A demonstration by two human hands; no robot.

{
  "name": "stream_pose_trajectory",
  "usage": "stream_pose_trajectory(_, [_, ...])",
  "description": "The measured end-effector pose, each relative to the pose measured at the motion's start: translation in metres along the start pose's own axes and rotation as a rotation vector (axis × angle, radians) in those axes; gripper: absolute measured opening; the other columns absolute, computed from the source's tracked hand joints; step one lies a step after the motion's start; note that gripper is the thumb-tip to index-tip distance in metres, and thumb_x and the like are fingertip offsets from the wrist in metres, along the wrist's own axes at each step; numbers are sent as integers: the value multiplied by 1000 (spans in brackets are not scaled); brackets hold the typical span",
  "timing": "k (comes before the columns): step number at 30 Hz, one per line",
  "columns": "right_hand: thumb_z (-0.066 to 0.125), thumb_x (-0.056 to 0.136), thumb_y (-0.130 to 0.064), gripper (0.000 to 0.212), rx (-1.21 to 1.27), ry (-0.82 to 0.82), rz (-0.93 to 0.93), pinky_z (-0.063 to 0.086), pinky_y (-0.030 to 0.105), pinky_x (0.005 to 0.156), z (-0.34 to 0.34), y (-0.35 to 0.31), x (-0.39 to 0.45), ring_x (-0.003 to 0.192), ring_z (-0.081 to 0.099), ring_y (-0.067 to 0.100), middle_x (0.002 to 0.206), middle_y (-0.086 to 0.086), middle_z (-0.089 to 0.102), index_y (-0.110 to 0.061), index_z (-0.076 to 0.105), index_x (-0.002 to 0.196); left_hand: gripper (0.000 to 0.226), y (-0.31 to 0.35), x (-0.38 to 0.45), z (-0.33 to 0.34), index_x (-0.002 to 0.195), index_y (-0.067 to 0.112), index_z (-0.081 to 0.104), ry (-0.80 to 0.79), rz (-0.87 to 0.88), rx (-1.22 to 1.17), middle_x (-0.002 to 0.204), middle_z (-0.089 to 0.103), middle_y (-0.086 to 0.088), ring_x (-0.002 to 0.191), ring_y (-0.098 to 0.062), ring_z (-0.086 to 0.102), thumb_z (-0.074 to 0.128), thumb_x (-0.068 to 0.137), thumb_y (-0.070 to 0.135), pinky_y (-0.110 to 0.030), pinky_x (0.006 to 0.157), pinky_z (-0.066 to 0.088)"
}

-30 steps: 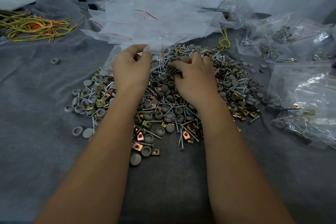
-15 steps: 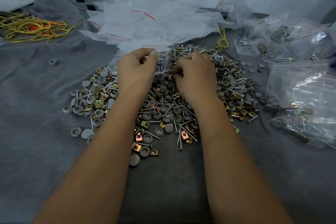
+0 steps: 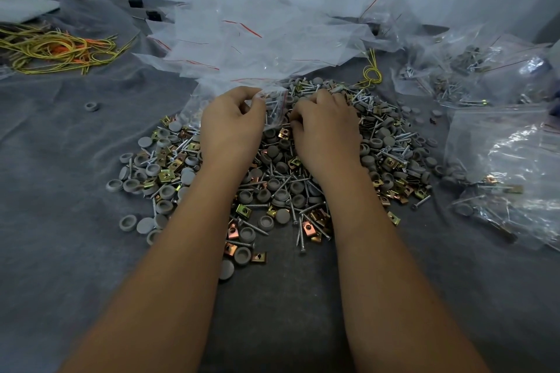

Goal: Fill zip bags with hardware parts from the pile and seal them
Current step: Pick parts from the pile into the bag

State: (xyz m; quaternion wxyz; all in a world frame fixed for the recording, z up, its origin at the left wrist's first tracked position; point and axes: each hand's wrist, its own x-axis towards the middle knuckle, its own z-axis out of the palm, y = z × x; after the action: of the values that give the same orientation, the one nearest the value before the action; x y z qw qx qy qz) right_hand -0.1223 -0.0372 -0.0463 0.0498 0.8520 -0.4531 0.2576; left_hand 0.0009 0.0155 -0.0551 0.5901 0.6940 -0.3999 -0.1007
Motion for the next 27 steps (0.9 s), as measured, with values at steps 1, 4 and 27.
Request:
stream_pose_trajectory(1, [55,95,-17,16,14,10,9,36,39,95,0,0,1,115,44,25,117,2,55,-18,63,109,23,0,0,0,109,23,72,1,-2,3,57,50,7,39,-3,36,54,94,29,-24,50,31])
stream_pose_trajectory(4, [51,98,-20,13,111,53,52,38,37,93,-3,1,3,111,47,24,114,3,56,-16,61,104,21,0,-1,0,104,24,73,7,-10,6,54,48,8,39,-3,36,55,93,29,-25,50,31])
stream_pose_trajectory(27, [68,87,-20,10,609,180,1,50,37,67,-3,-26,-3,89,53,15,98,-5,45,-17,74,94,21,16,-11,-6,86,38,74,49,64,-26,54,59,6,43,-3,40,53,85,36,-25,51,33])
